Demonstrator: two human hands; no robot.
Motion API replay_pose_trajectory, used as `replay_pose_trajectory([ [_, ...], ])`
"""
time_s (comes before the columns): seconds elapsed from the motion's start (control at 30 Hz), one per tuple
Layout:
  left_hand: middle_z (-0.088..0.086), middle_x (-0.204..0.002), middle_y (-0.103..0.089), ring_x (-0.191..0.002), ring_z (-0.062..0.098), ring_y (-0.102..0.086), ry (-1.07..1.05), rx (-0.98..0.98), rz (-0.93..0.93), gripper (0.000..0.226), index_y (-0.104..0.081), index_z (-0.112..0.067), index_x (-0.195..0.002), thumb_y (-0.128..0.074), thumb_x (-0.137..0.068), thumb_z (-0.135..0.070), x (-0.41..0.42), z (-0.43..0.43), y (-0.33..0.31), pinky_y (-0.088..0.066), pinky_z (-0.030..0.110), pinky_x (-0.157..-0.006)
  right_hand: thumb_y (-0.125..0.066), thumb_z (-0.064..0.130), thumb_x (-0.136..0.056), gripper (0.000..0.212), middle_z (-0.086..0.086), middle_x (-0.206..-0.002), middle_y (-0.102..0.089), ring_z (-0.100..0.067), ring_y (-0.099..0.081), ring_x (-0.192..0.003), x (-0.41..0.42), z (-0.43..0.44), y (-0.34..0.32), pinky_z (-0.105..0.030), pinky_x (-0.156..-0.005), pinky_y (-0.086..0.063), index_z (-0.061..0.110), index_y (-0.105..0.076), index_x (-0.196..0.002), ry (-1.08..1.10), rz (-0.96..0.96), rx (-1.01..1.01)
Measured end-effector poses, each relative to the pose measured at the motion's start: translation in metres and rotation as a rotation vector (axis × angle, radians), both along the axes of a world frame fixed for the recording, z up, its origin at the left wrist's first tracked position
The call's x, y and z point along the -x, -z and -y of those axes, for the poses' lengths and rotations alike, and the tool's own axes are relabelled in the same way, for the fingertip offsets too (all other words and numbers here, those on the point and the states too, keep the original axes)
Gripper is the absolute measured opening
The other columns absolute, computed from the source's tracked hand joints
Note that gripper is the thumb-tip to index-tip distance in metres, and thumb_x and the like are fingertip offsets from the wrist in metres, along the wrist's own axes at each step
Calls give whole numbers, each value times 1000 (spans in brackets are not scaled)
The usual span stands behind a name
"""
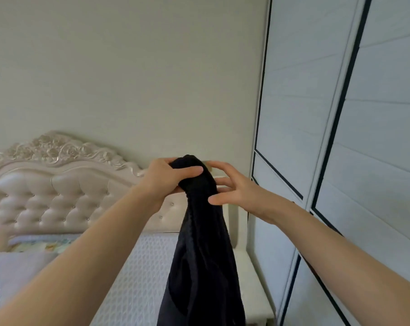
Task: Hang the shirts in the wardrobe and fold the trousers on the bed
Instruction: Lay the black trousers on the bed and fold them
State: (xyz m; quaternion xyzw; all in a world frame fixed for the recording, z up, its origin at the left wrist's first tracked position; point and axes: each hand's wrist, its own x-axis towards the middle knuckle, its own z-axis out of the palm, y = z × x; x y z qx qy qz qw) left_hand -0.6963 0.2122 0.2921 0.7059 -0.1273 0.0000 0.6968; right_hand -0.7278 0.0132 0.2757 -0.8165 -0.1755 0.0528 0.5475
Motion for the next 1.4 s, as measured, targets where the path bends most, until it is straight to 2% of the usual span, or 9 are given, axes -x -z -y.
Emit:
replay_pose_trajectory([
  [0.13,7,-92,-77,-86,19,-75,48,-80,11,29,-74,-7,-101,-84,-74,-11,-21,14,9,-59,25,-69,-79,22,-79,68,1,-115,-59,-11,-66,-99,-21,-6,16,-19,-74,-55,29,-42,-136,169,68,77],
  [0.27,5,-98,-77,-93,20,-74,101,-61,26,34,-75,-10,-105,-85,-73,-14,-38,13,10,-59,31,-78,-83,28,-74,70,21,-117,-55,8,-58,-102,-38,-10,24,-8,-71,-49,35,-45,-132,197,172,21],
  [0.4,1,-95,-77,-89,17,-74,119,-81,97,32,-76,-18,-103,-86,-72,-16,-50,21,7,-58,23,-69,-80,20,-77,53,14,-106,-69,2,-65,-94,-56,-17,23,-15,-78,-53,28,-58,-125,225,267,-4],
  [0.6,-11,-118,-70,-106,10,-68,52,-25,155,79,-46,-35,-142,-85,-73,-33,-71,-9,27,-53,30,-91,-81,15,-77,57,9,-115,-67,-3,-63,-104,-77,6,14,-19,-88,-50,21,-56,-128,292,293,-37],
  [0.77,-10,-129,-61,-109,3,-65,247,-378,-57,90,-36,-46,-143,-85,-67,-47,-78,-16,71,-49,29,-95,-82,17,-77,44,13,-103,-66,9,-63,-86,-92,32,-9,-7,-69,-48,28,-56,-110,367,343,-115],
  [0.87,-2,-127,-65,-110,14,-67,365,-455,-136,86,-37,-44,-142,-87,-72,-30,-79,-10,94,-55,33,-93,-81,20,-77,54,17,-106,-61,12,-61,-86,-96,43,-23,-6,-68,-48,26,-49,-120,415,409,-155],
  [1.07,-9,-104,-67,-92,1,-64,309,-872,168,45,-57,-36,-111,-70,-75,-10,-87,-3,117,-54,30,-87,-79,13,-78,67,11,-108,-60,2,-64,-91,-96,66,-48,-15,-78,-52,36,-37,-125,465,519,-178],
  [1.27,1,-93,-71,-81,7,-68,-76,-822,308,64,-42,-32,-133,-71,-84,-3,-115,-36,73,-56,26,-76,-65,1,-84,94,3,-125,-50,-25,-60,-97,-94,94,-58,-39,-88,-52,59,-15,-139,416,792,437],
  [1.4,-5,-82,-68,-77,12,-65,-224,-798,512,63,-40,-39,-125,-71,-84,-3,-123,-48,26,-50,30,-75,-65,12,-85,56,6,-98,-54,-19,-56,-83,-103,120,-68,-36,-70,-49,49,-39,-118,432,691,809],
])
